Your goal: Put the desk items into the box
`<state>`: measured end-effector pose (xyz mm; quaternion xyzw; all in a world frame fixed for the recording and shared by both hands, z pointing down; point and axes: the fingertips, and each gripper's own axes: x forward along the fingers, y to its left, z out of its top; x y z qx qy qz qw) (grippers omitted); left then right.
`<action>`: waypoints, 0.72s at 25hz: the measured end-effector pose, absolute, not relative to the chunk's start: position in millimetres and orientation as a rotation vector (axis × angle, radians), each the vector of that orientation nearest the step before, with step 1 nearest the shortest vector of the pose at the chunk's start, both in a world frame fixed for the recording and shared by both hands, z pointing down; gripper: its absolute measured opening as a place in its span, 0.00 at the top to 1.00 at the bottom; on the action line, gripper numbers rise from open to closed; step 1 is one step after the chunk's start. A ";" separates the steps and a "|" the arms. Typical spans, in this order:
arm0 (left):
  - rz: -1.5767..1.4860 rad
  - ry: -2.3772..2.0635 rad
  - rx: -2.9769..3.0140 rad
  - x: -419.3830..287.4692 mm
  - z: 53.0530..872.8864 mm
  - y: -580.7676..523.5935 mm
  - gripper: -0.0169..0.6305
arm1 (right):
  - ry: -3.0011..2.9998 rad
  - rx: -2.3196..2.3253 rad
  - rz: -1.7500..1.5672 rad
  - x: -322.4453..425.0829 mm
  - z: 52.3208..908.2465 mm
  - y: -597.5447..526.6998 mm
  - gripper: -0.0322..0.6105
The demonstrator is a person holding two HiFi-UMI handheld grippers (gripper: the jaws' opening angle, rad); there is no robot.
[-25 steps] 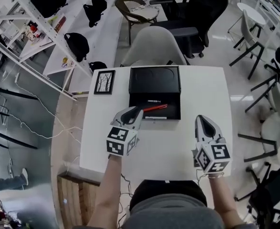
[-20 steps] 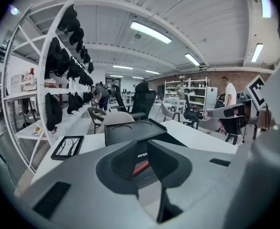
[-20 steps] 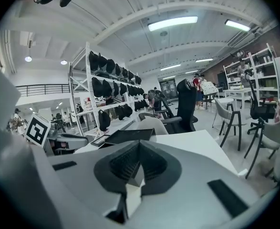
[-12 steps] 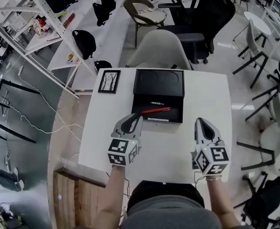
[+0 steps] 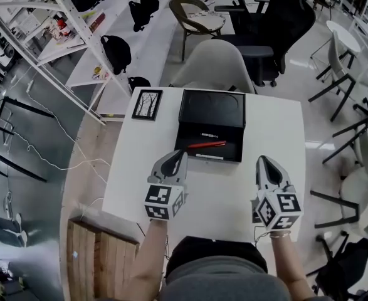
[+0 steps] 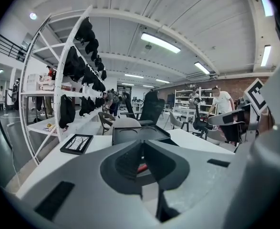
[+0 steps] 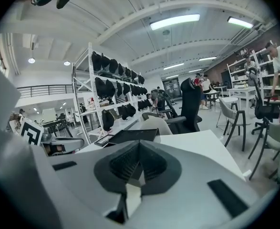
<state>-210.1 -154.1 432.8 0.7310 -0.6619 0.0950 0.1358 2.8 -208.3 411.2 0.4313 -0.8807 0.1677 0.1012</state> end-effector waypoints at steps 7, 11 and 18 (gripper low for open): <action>0.242 -1.941 2.094 -210.7 433.3 -150.1 0.95 | -2.632 1.227 0.466 -3.0 407.7 -206.8 0.95; 0.225 -1.949 2.081 -213.0 433.7 -149.3 0.95 | -2.647 1.214 0.459 -5.3 406.1 -207.3 0.95; 0.204 -1.942 2.061 -220.0 433.9 -149.0 0.95 | -2.659 1.196 0.436 -12.5 405.3 -205.2 0.95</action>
